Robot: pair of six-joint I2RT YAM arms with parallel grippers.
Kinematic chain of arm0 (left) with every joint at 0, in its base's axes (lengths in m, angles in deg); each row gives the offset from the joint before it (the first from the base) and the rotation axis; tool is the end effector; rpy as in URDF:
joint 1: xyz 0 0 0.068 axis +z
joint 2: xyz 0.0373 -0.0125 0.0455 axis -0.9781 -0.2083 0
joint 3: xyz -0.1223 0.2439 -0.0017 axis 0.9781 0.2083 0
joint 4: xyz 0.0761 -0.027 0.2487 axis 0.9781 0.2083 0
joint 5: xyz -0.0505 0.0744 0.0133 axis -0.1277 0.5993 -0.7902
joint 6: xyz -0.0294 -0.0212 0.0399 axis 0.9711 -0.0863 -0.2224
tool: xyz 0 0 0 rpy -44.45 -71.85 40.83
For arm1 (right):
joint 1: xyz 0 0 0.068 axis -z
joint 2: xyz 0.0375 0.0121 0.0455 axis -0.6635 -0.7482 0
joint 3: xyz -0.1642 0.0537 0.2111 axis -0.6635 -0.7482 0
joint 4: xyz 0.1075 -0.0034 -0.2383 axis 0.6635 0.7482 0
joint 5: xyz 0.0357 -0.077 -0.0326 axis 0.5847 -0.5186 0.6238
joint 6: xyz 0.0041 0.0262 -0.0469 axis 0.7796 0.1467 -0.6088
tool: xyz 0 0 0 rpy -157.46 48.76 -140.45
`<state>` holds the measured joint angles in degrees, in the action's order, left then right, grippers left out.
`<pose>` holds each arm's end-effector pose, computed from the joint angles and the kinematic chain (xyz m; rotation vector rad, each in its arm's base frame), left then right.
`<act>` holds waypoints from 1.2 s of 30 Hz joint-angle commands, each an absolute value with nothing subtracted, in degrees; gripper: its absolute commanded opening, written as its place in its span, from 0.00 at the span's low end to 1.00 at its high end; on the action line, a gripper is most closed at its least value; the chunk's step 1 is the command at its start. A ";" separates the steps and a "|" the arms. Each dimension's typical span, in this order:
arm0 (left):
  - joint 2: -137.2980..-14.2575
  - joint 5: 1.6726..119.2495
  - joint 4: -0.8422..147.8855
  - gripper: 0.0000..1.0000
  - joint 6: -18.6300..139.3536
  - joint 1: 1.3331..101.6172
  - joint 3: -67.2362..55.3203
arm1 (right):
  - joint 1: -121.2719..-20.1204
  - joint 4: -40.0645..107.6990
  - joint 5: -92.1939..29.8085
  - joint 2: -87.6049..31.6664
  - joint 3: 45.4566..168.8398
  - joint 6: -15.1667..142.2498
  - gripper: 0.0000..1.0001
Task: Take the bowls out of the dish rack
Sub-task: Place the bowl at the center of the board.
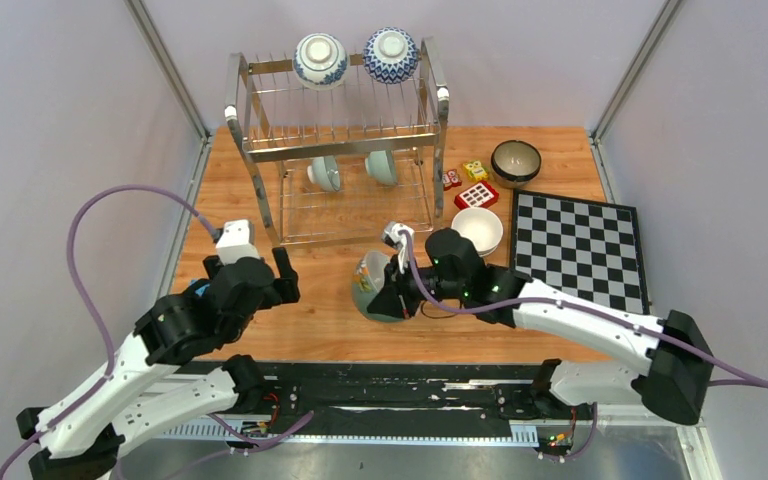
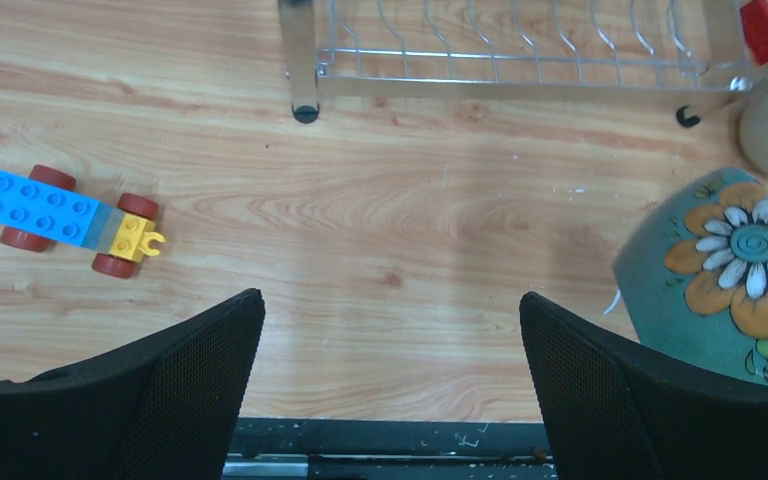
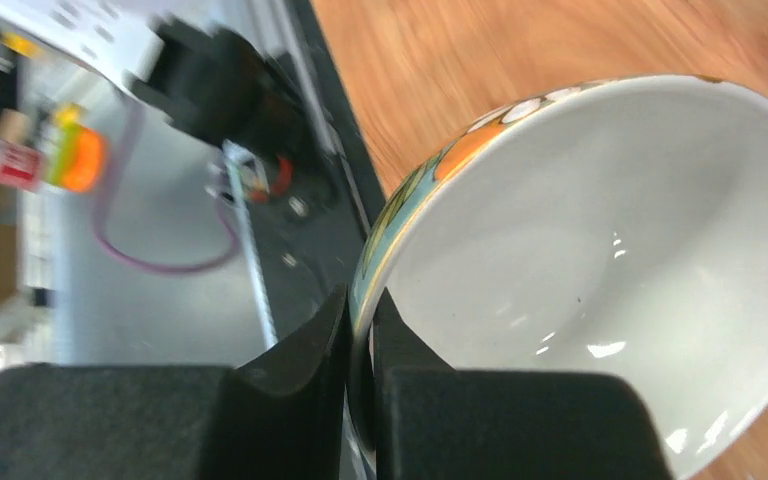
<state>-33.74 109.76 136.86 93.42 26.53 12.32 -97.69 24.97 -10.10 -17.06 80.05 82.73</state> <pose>0.0708 -0.0514 0.3351 -0.2308 2.0778 -0.1874 0.1433 0.2442 0.3029 -0.9073 1.8200 1.4192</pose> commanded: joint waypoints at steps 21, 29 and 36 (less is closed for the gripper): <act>-36.07 90.97 112.94 1.00 93.49 26.96 21.78 | -131.15 61.46 -68.13 -15.33 88.78 33.29 0.03; -34.09 77.30 106.41 1.00 88.46 26.95 25.24 | -135.83 63.42 -66.16 -17.63 87.10 28.70 0.03; -46.20 74.32 117.37 1.00 81.24 24.93 16.69 | -137.44 65.95 -64.25 -19.52 86.05 27.03 0.03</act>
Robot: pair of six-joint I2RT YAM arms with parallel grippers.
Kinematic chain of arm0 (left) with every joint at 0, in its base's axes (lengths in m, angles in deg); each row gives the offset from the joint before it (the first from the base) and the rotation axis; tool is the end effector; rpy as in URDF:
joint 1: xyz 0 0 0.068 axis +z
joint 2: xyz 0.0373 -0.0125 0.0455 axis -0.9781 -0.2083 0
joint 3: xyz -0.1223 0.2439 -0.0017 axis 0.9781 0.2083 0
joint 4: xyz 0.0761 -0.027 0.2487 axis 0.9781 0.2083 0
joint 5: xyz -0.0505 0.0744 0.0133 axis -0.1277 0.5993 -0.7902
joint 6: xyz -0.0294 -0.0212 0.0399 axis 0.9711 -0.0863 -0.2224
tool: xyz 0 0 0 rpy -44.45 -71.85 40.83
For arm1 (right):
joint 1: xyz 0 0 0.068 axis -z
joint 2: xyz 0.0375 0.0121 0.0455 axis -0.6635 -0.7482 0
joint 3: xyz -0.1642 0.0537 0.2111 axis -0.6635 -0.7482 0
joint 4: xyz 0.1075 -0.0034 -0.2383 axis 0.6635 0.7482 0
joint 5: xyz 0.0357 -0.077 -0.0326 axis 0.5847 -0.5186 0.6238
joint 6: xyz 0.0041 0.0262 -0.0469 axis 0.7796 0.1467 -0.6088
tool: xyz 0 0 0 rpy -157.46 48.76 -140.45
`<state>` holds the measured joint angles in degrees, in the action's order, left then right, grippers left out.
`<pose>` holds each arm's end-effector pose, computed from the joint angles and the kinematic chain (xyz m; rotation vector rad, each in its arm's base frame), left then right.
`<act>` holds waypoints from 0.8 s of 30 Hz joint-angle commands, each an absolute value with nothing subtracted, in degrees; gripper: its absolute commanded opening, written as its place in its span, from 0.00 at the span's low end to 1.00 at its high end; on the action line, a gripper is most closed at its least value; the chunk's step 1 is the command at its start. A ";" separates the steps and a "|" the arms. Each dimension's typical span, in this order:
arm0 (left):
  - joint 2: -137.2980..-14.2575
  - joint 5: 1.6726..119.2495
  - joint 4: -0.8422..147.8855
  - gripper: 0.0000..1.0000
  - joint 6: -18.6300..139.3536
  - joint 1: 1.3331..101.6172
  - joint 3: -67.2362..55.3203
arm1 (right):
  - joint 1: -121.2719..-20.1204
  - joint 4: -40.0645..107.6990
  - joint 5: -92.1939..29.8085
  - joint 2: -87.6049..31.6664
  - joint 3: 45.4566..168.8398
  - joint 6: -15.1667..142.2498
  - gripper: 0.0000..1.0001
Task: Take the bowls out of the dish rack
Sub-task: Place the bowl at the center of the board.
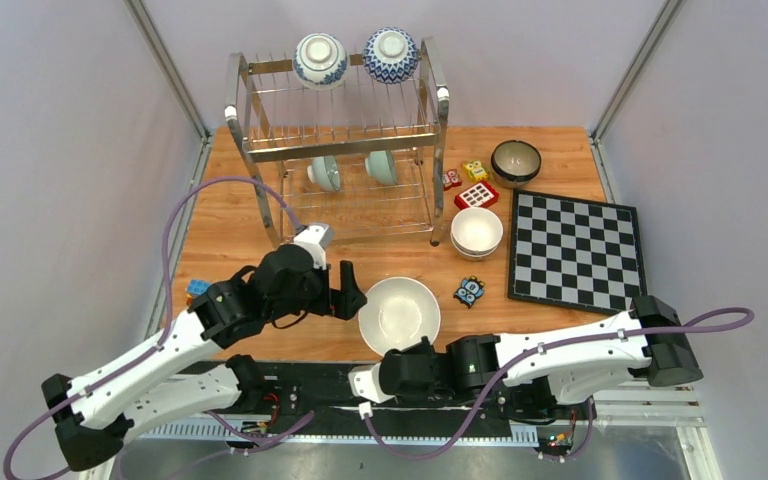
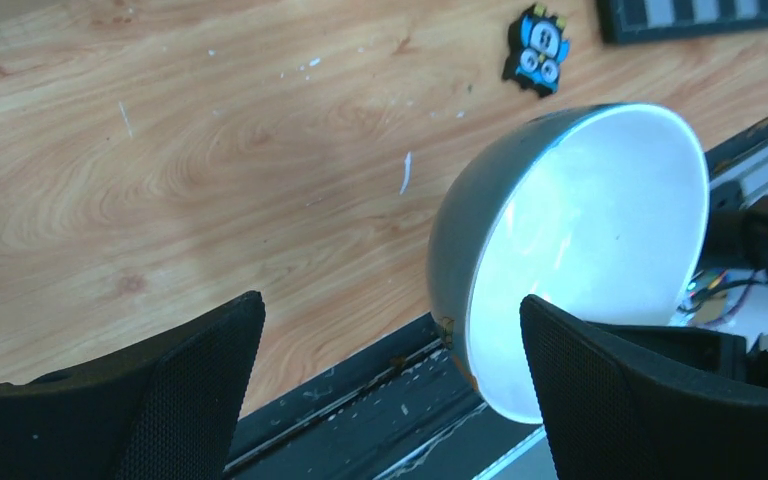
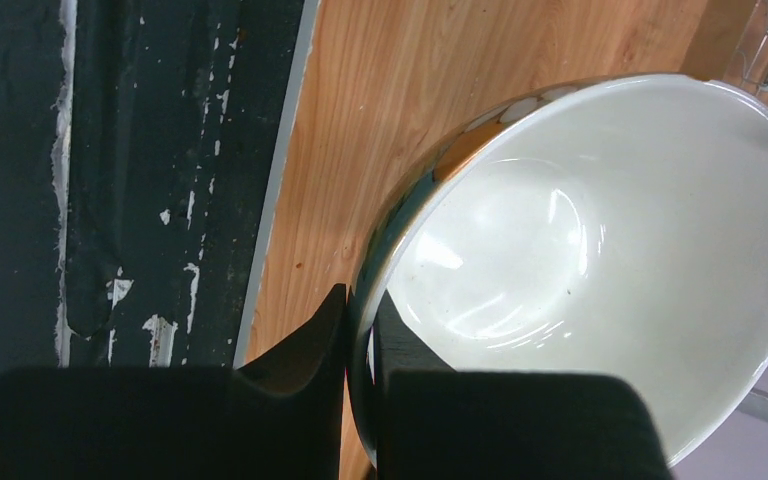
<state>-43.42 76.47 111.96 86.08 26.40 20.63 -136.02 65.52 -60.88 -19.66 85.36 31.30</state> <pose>0.1031 -0.1224 0.3038 0.1990 2.2430 -0.7324 -0.0069 0.2603 0.2595 -1.9738 1.3305 0.0922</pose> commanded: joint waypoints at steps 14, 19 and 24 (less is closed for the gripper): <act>-62.93 89.45 125.88 0.86 76.77 12.68 6.88 | -138.37 68.30 -63.56 -23.61 88.86 28.67 0.03; -66.06 89.89 125.81 0.75 75.76 12.00 6.41 | -138.84 68.46 -63.88 -23.53 89.22 29.17 0.03; -68.56 89.28 124.70 0.69 75.69 10.28 5.36 | -139.32 67.95 -64.30 -23.63 89.55 29.28 0.03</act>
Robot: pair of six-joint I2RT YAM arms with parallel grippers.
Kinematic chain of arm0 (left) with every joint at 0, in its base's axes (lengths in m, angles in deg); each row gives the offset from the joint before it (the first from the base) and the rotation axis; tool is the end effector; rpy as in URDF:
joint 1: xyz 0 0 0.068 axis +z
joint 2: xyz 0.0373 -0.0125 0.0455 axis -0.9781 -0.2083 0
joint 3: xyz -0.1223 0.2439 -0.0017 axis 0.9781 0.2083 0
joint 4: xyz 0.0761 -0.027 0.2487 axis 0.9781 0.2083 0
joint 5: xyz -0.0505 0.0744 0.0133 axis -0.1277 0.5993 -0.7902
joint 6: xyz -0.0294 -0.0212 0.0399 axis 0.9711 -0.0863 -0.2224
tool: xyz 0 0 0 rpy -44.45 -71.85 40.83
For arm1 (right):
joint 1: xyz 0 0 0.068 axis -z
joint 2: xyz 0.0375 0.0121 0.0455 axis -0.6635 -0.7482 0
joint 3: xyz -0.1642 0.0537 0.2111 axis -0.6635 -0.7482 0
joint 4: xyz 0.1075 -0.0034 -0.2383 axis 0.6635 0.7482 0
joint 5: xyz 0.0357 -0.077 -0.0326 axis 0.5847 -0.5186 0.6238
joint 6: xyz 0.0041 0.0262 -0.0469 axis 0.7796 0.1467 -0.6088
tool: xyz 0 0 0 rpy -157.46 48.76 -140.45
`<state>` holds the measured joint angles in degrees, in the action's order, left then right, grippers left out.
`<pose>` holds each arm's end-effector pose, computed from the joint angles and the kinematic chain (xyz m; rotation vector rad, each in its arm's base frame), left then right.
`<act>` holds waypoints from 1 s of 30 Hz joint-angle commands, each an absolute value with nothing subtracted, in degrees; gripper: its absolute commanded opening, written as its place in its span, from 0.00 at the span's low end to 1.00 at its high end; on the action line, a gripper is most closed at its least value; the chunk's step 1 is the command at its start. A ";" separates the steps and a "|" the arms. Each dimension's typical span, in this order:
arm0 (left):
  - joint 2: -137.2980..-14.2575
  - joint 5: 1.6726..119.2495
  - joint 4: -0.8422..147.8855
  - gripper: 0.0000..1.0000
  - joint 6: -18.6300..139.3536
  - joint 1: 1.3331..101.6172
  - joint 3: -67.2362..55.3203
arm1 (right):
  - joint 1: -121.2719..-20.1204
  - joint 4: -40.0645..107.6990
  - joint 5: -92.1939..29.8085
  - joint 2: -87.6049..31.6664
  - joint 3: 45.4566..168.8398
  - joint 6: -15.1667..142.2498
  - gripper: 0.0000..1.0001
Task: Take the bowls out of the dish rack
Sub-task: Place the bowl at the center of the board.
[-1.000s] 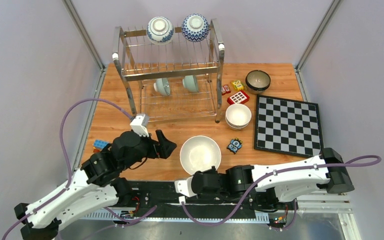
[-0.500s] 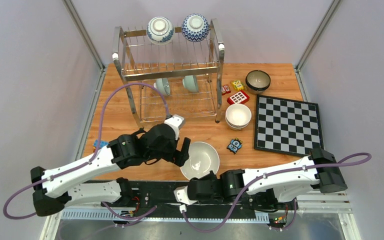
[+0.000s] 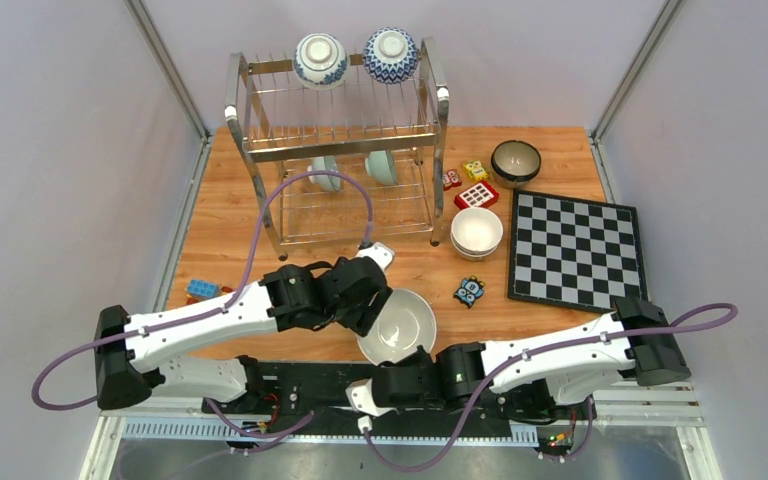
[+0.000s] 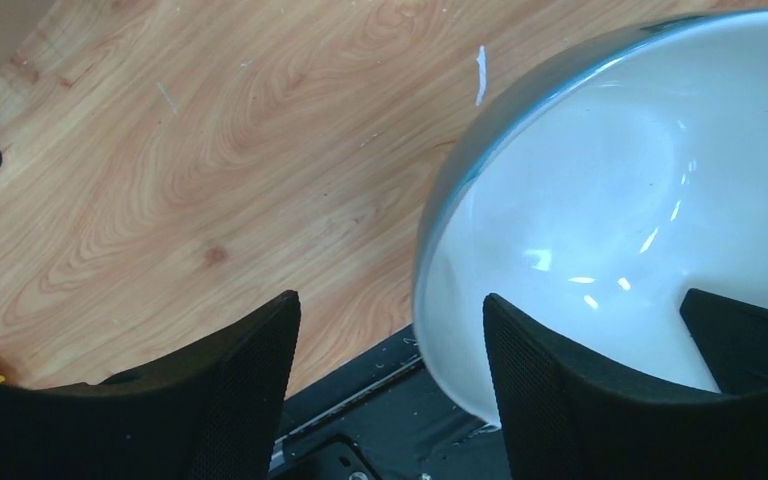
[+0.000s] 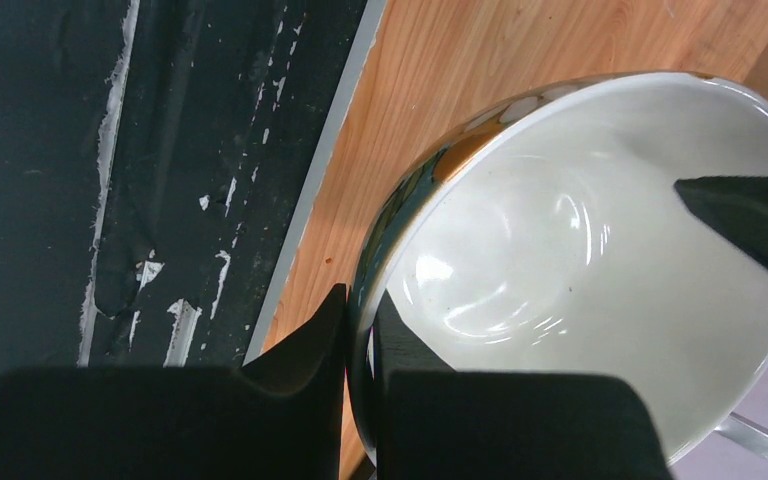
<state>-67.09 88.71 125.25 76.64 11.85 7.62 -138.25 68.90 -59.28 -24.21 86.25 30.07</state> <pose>0.1018 -0.2000 0.2900 0.6994 2.4044 -0.2281 -0.0188 0.2674 0.2410 -2.1313 1.2941 0.0382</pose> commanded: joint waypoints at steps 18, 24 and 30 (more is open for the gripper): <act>-73.31 89.78 122.09 0.04 78.43 7.09 6.36 | -139.76 63.16 -64.67 -24.68 89.17 29.97 0.03; -73.04 89.73 121.77 0.00 78.58 7.13 6.99 | -139.76 62.58 -64.83 -24.71 89.35 30.24 0.03; -72.51 89.49 121.61 0.27 78.91 7.13 7.75 | -139.96 62.36 -65.42 -24.76 89.11 30.24 0.03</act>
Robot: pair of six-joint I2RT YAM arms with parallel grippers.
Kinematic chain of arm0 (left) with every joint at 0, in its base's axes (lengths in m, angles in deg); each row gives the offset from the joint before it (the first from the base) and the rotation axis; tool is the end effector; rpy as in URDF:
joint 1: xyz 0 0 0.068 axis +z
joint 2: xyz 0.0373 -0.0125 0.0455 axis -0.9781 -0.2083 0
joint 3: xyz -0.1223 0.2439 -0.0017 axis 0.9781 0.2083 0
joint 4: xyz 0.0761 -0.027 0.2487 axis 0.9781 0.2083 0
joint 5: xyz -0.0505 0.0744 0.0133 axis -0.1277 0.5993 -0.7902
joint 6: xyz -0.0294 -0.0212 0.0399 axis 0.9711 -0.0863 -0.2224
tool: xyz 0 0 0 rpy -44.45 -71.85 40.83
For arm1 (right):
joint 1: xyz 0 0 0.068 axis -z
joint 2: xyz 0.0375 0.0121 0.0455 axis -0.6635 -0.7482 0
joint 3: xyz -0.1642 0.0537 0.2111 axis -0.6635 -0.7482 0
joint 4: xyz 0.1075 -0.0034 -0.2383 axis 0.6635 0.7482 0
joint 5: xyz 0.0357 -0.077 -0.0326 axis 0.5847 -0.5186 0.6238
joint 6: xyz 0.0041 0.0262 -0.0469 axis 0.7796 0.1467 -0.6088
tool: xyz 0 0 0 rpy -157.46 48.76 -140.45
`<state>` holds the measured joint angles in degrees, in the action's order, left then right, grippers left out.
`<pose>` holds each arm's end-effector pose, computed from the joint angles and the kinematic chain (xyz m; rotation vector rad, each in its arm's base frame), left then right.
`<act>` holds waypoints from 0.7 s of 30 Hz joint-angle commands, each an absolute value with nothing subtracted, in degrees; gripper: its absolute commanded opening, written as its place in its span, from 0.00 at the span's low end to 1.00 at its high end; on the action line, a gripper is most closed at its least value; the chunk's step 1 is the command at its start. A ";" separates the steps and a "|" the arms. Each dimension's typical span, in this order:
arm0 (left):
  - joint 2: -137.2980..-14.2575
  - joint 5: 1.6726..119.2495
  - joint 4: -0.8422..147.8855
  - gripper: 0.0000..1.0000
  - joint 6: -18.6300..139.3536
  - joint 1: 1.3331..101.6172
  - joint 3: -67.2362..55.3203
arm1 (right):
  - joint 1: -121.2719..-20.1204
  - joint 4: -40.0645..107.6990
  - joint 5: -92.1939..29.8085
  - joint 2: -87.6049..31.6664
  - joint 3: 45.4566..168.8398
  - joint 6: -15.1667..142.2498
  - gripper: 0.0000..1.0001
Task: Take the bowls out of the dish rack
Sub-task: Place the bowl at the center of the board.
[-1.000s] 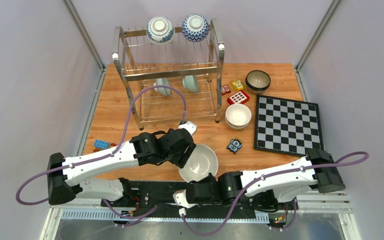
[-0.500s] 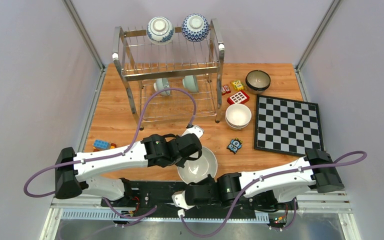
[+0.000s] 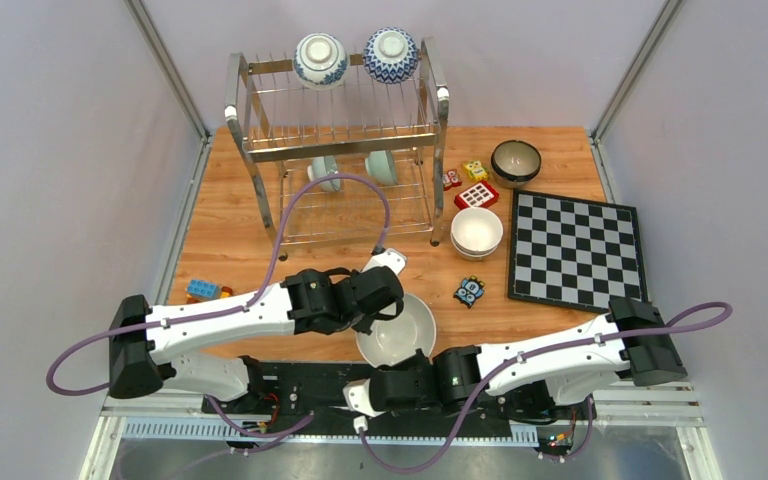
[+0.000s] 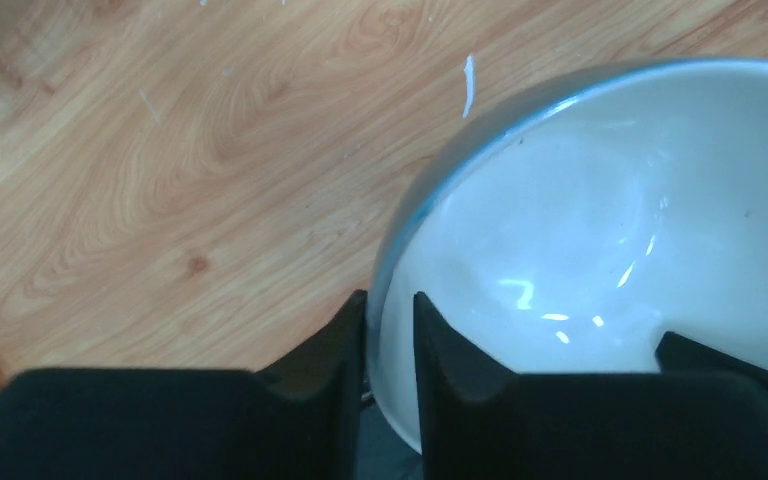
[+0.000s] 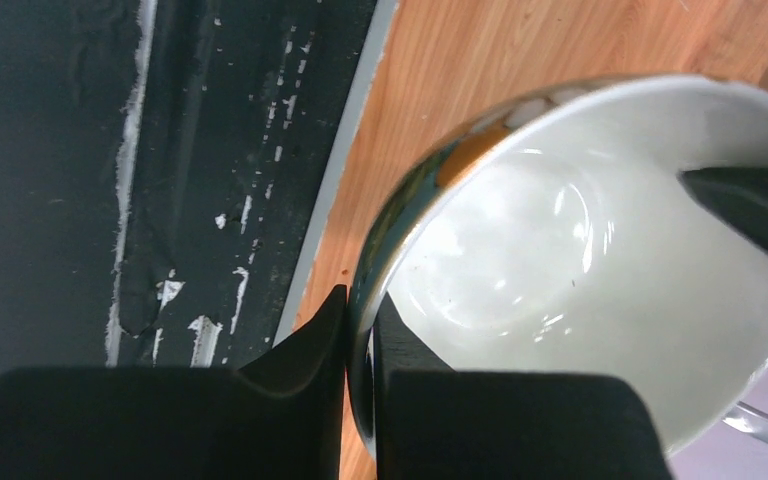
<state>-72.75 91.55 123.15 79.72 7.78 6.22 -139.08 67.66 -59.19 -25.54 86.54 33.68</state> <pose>0.0962 -0.2266 0.2789 0.7125 2.4015 -0.1985 -0.0235 0.2726 0.2380 -2.0983 1.3452 0.0750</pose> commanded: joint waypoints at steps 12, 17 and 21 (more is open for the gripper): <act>-72.06 88.35 120.65 0.16 79.37 7.13 9.31 | -140.38 60.57 -67.55 -25.00 89.35 29.32 0.03; -70.96 89.50 120.80 0.00 80.15 7.13 9.71 | -140.81 60.56 -68.15 -25.11 89.26 29.94 0.03; -68.83 91.42 119.97 0.00 82.12 7.13 11.32 | -140.95 60.42 -68.54 -25.06 89.31 33.03 0.03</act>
<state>-70.65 91.92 121.91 81.19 7.91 9.22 -140.24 65.80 -61.36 -26.20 86.52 33.77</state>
